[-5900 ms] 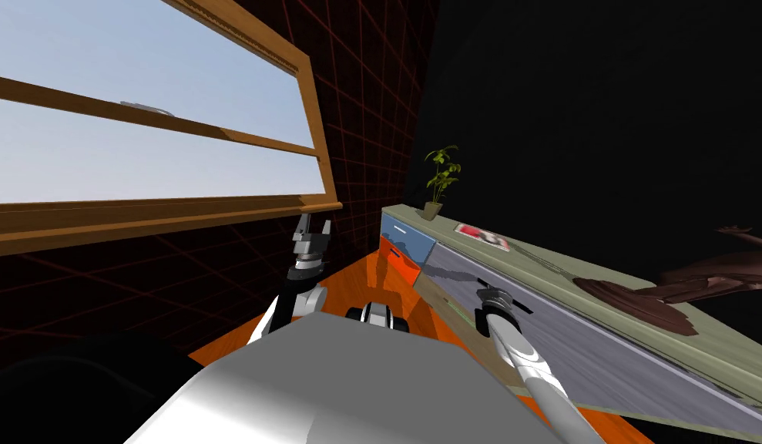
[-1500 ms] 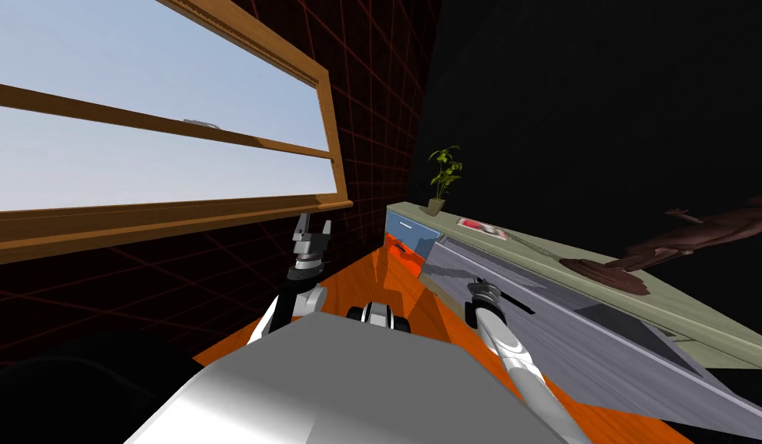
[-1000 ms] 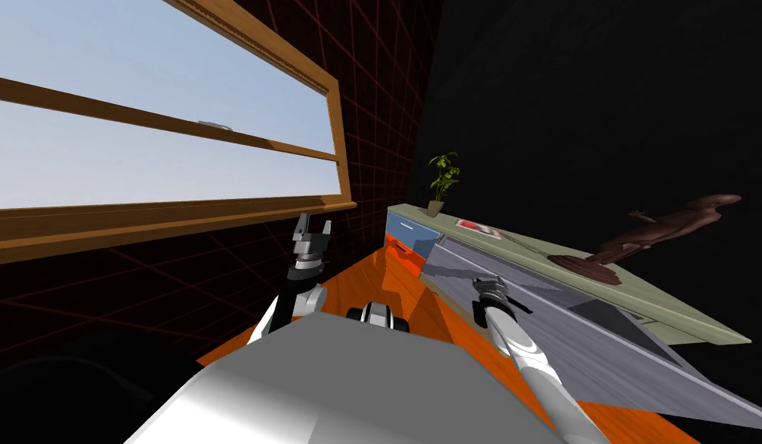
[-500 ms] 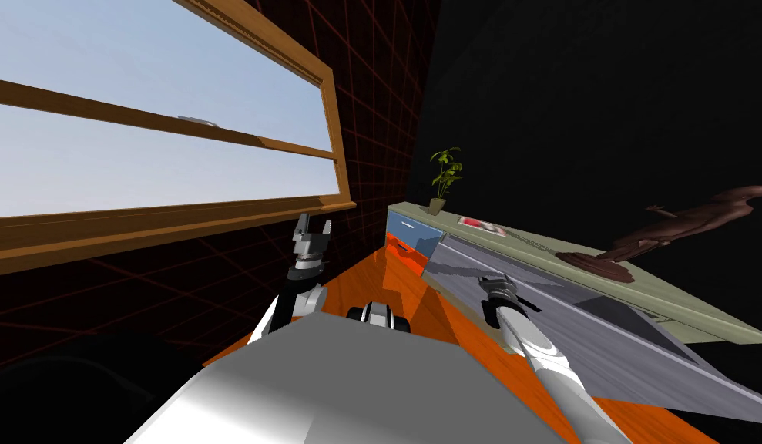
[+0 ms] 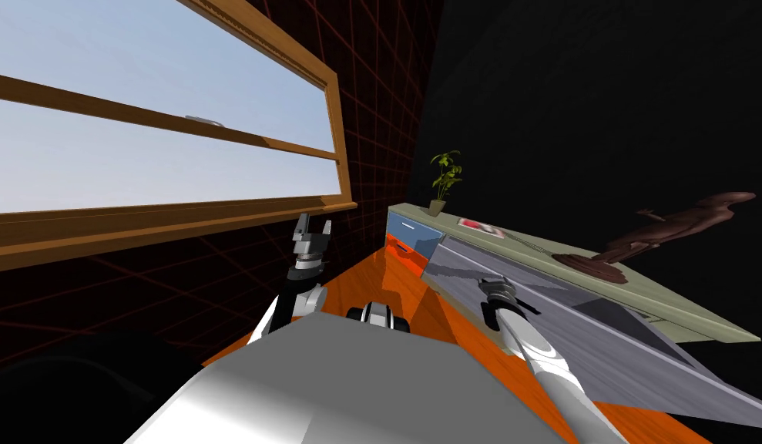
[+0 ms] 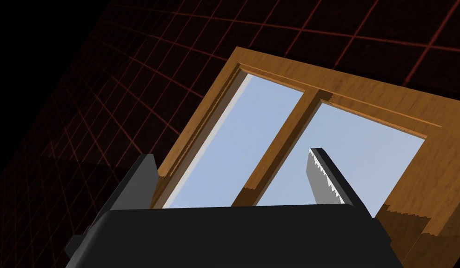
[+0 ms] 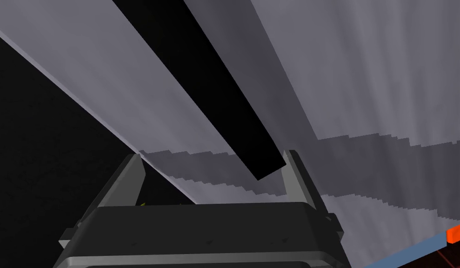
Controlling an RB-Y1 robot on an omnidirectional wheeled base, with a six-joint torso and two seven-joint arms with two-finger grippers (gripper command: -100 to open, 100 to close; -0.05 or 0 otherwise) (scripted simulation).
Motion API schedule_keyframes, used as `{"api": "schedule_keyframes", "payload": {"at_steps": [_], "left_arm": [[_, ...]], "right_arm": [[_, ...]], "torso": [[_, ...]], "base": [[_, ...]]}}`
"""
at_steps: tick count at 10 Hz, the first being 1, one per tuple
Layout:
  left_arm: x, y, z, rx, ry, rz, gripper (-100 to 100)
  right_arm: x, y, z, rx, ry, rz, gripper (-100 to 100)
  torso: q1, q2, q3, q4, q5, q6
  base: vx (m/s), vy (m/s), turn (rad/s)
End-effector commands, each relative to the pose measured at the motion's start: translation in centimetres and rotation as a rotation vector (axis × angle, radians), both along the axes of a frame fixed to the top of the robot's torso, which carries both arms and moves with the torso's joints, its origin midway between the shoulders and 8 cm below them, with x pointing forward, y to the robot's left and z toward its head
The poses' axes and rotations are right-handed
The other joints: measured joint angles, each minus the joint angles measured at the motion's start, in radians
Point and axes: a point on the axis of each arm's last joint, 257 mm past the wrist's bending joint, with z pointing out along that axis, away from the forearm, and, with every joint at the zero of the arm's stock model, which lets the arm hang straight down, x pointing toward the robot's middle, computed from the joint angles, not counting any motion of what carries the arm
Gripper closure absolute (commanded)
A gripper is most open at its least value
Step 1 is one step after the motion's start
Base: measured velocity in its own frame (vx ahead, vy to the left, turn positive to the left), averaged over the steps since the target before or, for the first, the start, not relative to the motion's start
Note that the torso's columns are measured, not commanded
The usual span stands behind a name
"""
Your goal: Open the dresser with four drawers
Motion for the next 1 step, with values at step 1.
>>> {"api": "schedule_keyframes", "payload": {"at_steps": [1], "left_arm": [[0.0,0.0,0.0,0.0,0.0,0.0,0]], "right_arm": [[-0.06,0.02,-0.12,0.001,0.002,-0.001,0]], "torso": [[-0.001,0.0,0.0,0.0,-0.001,0.0]], "base": [[0.0,0.0,0.0]]}}
